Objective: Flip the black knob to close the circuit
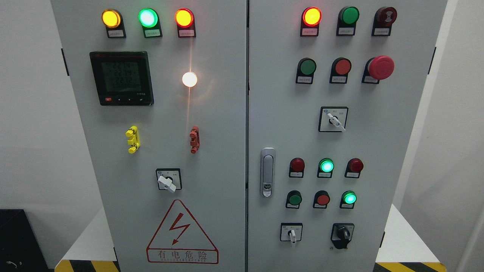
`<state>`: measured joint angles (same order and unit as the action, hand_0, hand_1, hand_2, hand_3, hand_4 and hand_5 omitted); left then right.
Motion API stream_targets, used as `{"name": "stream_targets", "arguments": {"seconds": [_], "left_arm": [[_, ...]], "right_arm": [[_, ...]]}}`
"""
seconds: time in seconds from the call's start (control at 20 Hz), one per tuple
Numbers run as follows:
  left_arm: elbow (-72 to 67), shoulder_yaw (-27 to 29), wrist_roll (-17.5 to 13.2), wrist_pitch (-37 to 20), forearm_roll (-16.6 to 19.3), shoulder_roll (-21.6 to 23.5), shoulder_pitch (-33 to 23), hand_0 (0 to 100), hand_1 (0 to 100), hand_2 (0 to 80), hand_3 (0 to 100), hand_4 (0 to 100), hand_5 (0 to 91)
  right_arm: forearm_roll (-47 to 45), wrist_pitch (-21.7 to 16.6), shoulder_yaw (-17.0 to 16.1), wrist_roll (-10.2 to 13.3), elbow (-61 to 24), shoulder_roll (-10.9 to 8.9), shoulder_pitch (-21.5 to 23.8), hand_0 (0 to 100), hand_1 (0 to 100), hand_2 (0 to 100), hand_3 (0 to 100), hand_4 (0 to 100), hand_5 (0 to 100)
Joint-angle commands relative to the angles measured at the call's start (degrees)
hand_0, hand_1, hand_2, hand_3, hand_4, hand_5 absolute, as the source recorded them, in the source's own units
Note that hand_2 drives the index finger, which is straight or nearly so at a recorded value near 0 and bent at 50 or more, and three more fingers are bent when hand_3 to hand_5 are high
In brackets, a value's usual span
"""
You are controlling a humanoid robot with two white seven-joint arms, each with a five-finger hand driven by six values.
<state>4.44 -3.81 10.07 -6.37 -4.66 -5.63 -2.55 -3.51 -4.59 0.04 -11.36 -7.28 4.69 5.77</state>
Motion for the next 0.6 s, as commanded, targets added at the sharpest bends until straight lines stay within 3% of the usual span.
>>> {"name": "stream_targets", "arguments": {"seconds": [0.0, 0.4, 0.55], "left_arm": [[-0.04, 0.03, -0.05, -0.05, 0.0, 0.0, 0.0, 12, 56, 0.0, 0, 0, 0.0], [-0.04, -0.06, -0.05, -0.05, 0.0, 0.0, 0.0, 12, 56, 0.0, 0, 0, 0.0], [0.04, 0.03, -0.05, -0.05, 0.0, 0.0, 0.0, 12, 56, 0.0, 0, 0, 0.0]], "right_arm": [[0.0, -0.15, 1.46, -0.93, 1.13, -0.04, 0.03, 0, 8, 0, 0, 0, 0], [0.0, -0.16, 1.81, -1.47, 0.26, 0.31, 0.03, 0, 8, 0, 0, 0, 0], [0.09, 0.11, 1.98, -1.29, -3.69, 0.67, 0.47, 0, 8, 0, 0, 0, 0]]}}
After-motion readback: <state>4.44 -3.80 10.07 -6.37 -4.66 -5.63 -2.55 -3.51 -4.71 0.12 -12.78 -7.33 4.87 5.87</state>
